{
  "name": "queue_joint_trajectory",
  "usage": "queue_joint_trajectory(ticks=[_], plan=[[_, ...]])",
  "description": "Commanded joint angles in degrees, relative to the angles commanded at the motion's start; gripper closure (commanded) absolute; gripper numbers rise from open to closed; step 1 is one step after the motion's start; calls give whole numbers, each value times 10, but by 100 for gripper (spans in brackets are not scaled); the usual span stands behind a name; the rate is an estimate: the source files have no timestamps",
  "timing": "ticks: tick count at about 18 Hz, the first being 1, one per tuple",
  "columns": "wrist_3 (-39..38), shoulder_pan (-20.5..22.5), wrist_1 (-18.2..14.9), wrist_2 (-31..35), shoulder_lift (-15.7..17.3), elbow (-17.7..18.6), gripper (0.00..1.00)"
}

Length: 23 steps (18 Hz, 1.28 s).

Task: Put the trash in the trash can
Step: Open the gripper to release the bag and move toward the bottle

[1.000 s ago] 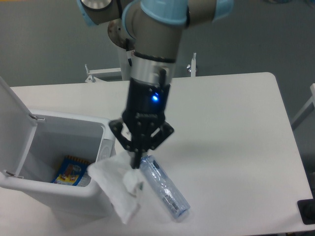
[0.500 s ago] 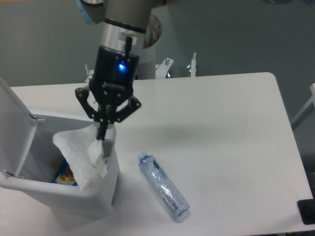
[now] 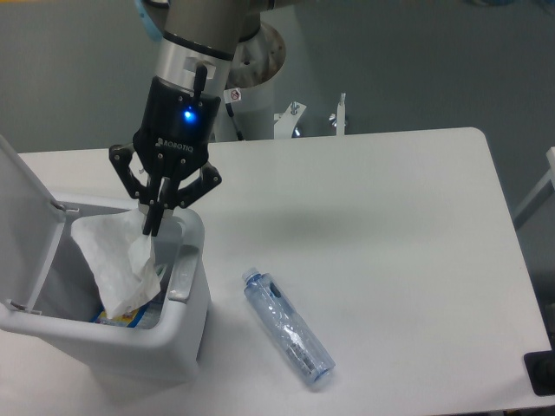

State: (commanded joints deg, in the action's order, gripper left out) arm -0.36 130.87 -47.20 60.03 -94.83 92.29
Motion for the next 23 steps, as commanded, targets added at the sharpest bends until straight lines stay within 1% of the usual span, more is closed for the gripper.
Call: queue_joint_trajectory(ticks=[1, 2, 3, 6, 9, 11, 13, 15, 16, 18, 23], plan=[[4, 0, 0, 0, -1, 0, 40], [11, 0, 0, 0, 0, -1, 33], [15, 0, 0, 0, -1, -1, 28], [18, 0, 0, 1, -4, -12, 27], [16, 5, -1, 2, -24, -44, 24], [14, 11, -1, 4, -46, -70, 24], [15, 22, -1, 6, -70, -93, 21], [15, 32, -1, 8, -105, -114, 19], [15, 36, -1, 13, -122, -120, 17], [14, 55, -1, 25, -137, -120, 11], [15, 93, -1, 31, -175, -122, 0]])
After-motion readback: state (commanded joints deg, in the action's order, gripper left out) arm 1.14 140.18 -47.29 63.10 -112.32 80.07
